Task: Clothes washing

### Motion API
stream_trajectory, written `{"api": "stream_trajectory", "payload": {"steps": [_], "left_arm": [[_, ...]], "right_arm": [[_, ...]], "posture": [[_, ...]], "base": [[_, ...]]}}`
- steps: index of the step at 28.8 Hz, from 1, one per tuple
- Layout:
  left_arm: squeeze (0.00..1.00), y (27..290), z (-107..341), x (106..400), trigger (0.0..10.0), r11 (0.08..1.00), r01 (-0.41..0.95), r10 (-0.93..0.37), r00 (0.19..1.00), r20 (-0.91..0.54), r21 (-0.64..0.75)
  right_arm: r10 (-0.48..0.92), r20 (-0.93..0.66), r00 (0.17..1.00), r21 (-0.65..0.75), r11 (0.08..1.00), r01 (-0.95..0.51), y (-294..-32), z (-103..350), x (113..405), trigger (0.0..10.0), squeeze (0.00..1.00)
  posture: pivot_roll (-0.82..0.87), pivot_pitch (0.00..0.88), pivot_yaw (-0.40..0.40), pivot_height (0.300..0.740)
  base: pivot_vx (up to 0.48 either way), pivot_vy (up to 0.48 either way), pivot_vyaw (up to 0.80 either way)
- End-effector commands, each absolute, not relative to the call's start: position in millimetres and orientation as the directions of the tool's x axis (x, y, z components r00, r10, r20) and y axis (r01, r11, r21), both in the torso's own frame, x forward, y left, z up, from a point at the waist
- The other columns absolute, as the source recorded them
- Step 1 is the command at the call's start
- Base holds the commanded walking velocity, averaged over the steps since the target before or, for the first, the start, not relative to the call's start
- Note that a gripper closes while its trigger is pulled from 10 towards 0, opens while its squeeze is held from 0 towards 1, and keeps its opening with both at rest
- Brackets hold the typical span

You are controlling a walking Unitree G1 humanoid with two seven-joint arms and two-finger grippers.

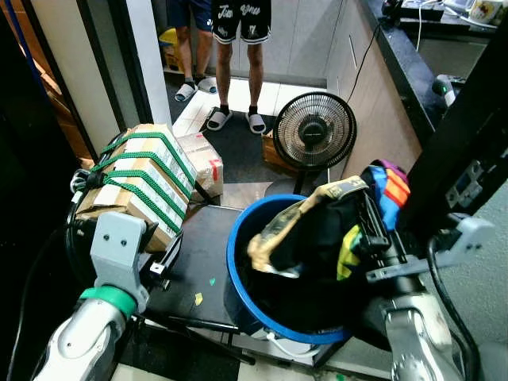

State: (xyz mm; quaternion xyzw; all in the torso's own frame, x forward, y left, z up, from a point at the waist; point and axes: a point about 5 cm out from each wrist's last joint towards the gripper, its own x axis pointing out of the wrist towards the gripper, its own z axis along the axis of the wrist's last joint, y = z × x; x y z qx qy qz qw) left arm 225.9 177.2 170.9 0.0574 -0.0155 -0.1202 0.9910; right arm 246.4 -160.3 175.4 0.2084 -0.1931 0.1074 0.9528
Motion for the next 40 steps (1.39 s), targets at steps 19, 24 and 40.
{"api": "stream_trajectory", "payload": {"steps": [19, 24, 40], "left_arm": [[0.0, 163.3, 176.2, 219.3, 10.0, 0.945, 0.28, -0.287, 0.958, 0.018, 0.169], [0.0, 156.5, 176.0, 218.0, 10.0, 0.921, 0.335, -0.343, 0.939, 0.005, 0.198], [0.0, 139.5, 180.9, 211.7, 10.0, 0.855, 0.478, -0.487, 0.874, -0.004, 0.2]], "right_arm": [[0.164, 0.38, 0.91, 0.368, 0.876, -0.312, -146.2, 173.4, 246.9, 10.0, 0.0], [0.164, 0.379, 0.911, 0.371, 0.874, -0.312, -145.1, 172.5, 247.3, 10.0, 0.0], [0.104, 0.43, 0.897, 0.438, 0.845, -0.307, -149.5, 189.9, 250.7, 10.0, 0.0]], "posture": [[0.14, 0.0, 0.033, 0.74], [0.15, 0.0, 0.037, 0.74], [0.15, 0.0, 0.055, 0.74]], "base": [[0.0, 0.0, -0.37], [0.0, 0.0, -0.8], [0.0, 0.0, -0.8]]}}
